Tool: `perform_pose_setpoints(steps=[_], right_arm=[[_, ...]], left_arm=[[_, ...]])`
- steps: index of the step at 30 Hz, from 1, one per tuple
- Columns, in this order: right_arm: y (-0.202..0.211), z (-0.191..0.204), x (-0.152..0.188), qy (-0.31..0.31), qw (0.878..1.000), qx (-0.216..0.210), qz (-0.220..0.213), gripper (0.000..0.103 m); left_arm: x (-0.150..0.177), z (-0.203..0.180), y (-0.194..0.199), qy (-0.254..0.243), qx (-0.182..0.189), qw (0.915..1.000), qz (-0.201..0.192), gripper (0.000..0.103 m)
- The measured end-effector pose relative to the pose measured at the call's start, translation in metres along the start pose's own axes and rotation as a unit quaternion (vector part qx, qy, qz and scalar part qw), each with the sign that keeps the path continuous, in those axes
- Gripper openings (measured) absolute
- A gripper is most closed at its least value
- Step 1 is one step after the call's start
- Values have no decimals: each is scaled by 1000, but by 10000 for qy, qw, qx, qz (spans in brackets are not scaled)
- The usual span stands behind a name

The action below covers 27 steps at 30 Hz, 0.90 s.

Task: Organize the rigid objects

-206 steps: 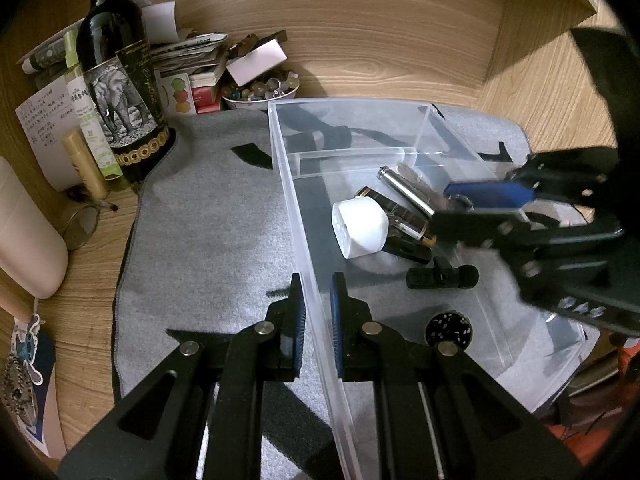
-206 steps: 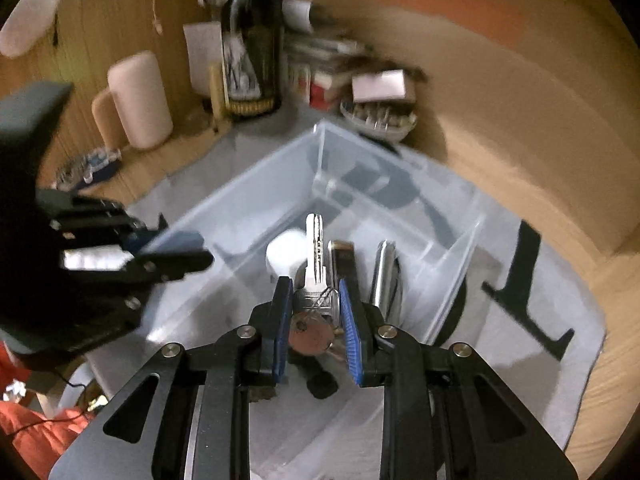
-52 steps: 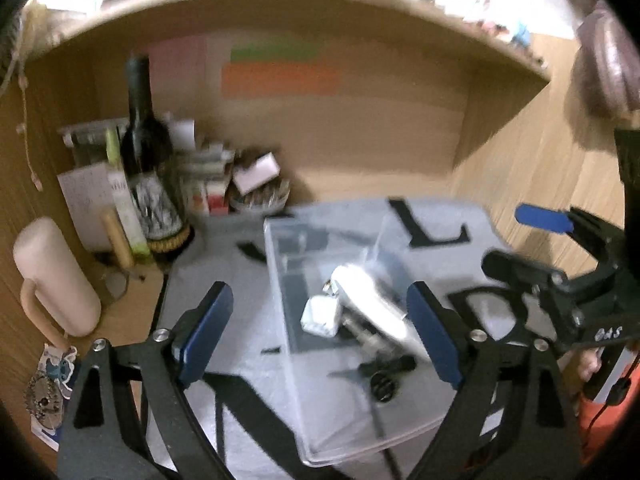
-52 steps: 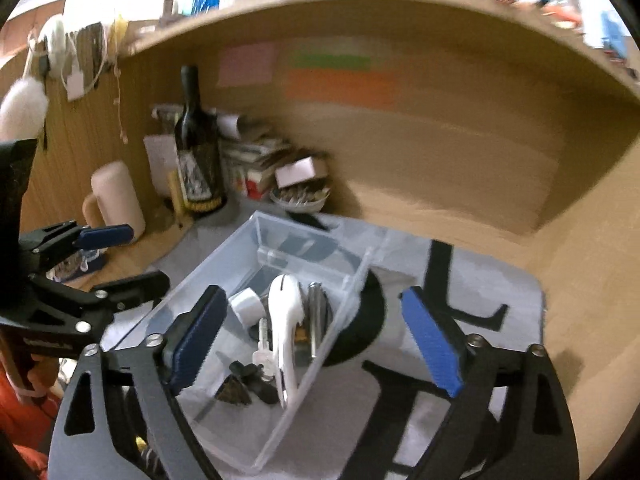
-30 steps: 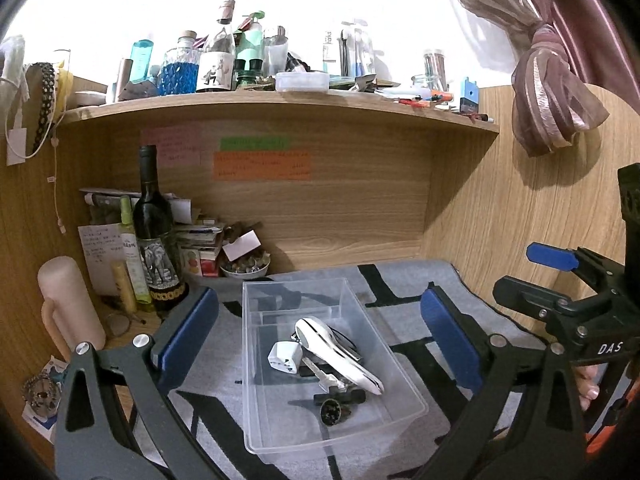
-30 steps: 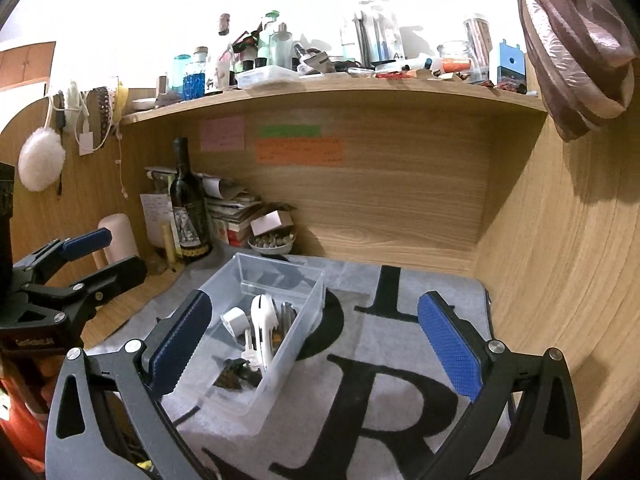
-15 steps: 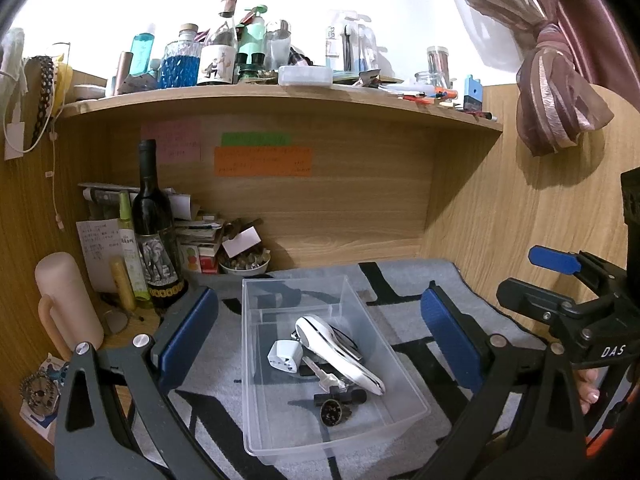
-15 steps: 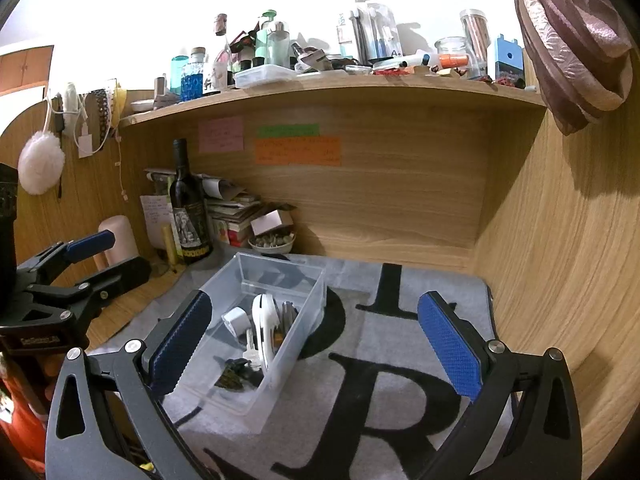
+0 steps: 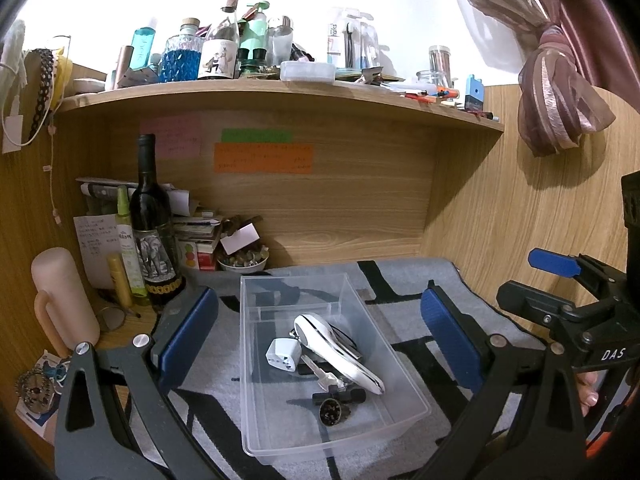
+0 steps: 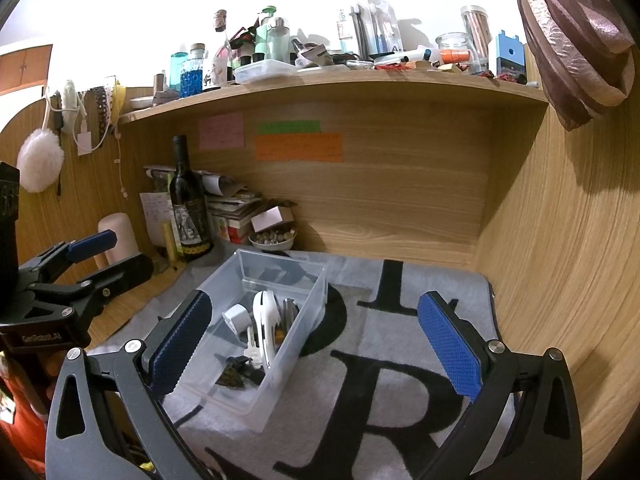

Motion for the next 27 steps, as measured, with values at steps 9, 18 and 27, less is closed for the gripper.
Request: perform_pose_setpoints(steps=[9,18,27], right_arm=[[-1,1,0,7,10000,19,13,103],[-1,2,0,-1,10000,19,23,103],[-1,1,0,6,10000,12,22,103]], left_arm=[[1,1,-4,0,-7,10000,15,103],[3,0,-6,22,-7,10000,44,103],[3,2,-8,102,52,9999,127,103]])
Point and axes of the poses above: each gripper's, at about its wrist camera, not at the fingertips, and y roughly against the way its jaws point, z to its left, x to its underside, the point moved 7 cm from there along -y, roughly the way its jaws point, and after that the axes turned 14 degrees about y, right-handed, at the moved point
